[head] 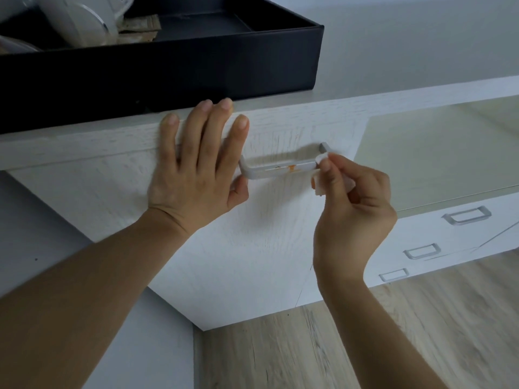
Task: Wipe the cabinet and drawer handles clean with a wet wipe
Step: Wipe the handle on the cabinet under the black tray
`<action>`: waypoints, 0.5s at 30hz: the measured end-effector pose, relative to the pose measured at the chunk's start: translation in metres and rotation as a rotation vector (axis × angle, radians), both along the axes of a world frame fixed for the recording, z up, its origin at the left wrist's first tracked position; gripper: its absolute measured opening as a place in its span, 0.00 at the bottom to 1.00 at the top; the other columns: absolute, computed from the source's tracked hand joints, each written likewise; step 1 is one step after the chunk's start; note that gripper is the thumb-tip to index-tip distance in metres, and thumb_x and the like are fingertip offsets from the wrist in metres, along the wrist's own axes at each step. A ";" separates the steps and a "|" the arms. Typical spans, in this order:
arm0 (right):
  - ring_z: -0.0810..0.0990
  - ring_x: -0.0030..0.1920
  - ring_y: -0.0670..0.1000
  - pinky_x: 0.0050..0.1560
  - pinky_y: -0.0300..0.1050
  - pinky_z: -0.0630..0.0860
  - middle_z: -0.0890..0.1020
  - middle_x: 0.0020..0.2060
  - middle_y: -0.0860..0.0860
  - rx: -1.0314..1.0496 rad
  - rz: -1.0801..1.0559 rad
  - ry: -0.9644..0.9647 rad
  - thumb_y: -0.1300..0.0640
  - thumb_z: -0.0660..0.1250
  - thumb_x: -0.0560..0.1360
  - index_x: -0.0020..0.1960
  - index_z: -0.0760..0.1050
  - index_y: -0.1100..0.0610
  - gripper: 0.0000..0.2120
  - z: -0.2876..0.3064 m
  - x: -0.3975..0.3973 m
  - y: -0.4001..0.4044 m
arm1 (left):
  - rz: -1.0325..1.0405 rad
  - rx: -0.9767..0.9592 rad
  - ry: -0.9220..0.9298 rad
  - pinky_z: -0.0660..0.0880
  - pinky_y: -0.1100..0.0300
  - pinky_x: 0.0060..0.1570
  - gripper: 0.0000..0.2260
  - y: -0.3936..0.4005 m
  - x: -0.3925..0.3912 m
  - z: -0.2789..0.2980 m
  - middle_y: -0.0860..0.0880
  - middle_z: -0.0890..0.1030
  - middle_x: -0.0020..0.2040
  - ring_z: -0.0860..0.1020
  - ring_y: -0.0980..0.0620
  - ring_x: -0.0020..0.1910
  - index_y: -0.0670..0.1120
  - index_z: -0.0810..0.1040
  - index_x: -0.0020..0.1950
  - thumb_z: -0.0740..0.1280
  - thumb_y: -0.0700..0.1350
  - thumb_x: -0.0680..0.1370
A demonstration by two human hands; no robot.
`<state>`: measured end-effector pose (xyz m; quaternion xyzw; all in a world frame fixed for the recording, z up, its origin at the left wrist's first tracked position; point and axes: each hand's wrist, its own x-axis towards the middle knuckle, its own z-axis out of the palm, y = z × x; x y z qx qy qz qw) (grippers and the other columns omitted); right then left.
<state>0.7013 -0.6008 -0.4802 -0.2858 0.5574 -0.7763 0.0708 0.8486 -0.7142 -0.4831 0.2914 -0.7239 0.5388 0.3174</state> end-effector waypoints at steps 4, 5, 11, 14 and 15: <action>0.77 0.41 0.43 0.45 0.37 0.77 0.78 0.41 0.59 0.013 0.035 0.123 0.64 0.71 0.72 0.46 0.83 0.59 0.04 -0.001 0.007 -0.001 | 0.007 -0.002 -0.008 0.49 0.43 0.69 0.31 -0.001 0.001 0.000 0.36 0.59 0.69 0.60 0.38 0.67 0.38 0.51 0.73 0.55 0.57 0.79; 0.76 0.40 0.41 0.45 0.36 0.76 0.78 0.41 0.61 0.006 0.025 0.092 0.63 0.71 0.72 0.46 0.83 0.59 0.04 0.000 0.009 -0.001 | 0.010 -0.005 -0.008 0.49 0.43 0.69 0.31 -0.001 0.001 0.000 0.36 0.59 0.69 0.60 0.38 0.67 0.38 0.51 0.73 0.55 0.57 0.79; 0.77 0.42 0.42 0.47 0.45 0.79 0.79 0.41 0.62 0.041 0.010 0.031 0.60 0.72 0.72 0.46 0.83 0.59 0.04 0.003 0.001 0.003 | 0.001 0.004 -0.004 0.48 0.43 0.70 0.31 -0.001 0.001 0.000 0.36 0.59 0.69 0.60 0.37 0.67 0.38 0.51 0.73 0.55 0.57 0.79; 0.79 0.41 0.49 0.46 0.50 0.80 0.79 0.42 0.59 0.048 -0.002 0.019 0.60 0.71 0.73 0.46 0.83 0.59 0.04 0.006 0.000 0.002 | 0.002 0.009 -0.004 0.49 0.43 0.70 0.31 -0.001 0.001 0.000 0.36 0.59 0.69 0.60 0.37 0.68 0.38 0.51 0.73 0.55 0.57 0.79; 0.79 0.40 0.49 0.45 0.47 0.80 0.79 0.42 0.57 0.060 0.004 0.076 0.61 0.71 0.73 0.46 0.83 0.57 0.03 0.007 0.002 0.002 | 0.002 0.009 -0.008 0.50 0.43 0.69 0.31 0.000 0.000 -0.001 0.36 0.59 0.69 0.61 0.38 0.67 0.38 0.51 0.73 0.54 0.57 0.79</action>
